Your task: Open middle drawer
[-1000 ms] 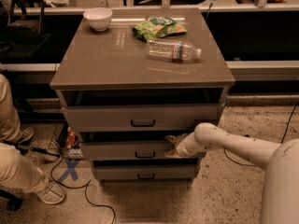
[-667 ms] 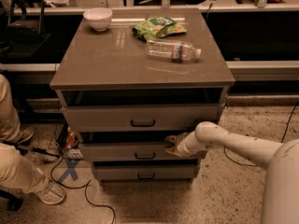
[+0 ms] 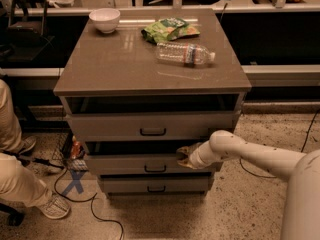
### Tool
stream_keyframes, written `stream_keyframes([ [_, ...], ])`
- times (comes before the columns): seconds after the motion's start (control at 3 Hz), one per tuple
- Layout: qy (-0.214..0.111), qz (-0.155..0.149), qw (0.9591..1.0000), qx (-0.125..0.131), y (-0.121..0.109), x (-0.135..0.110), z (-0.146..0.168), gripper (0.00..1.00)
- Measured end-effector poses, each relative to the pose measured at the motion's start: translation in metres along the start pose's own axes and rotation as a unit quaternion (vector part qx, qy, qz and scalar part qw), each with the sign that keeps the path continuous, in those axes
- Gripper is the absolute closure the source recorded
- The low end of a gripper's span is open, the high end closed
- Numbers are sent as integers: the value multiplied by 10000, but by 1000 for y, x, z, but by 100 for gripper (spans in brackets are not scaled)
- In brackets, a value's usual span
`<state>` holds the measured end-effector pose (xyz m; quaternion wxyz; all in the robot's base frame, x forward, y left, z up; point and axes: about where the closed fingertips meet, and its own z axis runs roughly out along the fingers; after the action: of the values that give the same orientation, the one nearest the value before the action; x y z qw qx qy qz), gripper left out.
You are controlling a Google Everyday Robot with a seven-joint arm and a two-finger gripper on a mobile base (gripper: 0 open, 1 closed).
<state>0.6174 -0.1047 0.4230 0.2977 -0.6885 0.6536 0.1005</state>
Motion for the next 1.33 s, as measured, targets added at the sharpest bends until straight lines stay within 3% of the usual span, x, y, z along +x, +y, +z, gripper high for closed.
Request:
stream_keyframes([
  [0.33,0,0,10000,0,0,-1,-1,86],
  [1.33,-1,0,10000,-1,0,-1,-2,16],
])
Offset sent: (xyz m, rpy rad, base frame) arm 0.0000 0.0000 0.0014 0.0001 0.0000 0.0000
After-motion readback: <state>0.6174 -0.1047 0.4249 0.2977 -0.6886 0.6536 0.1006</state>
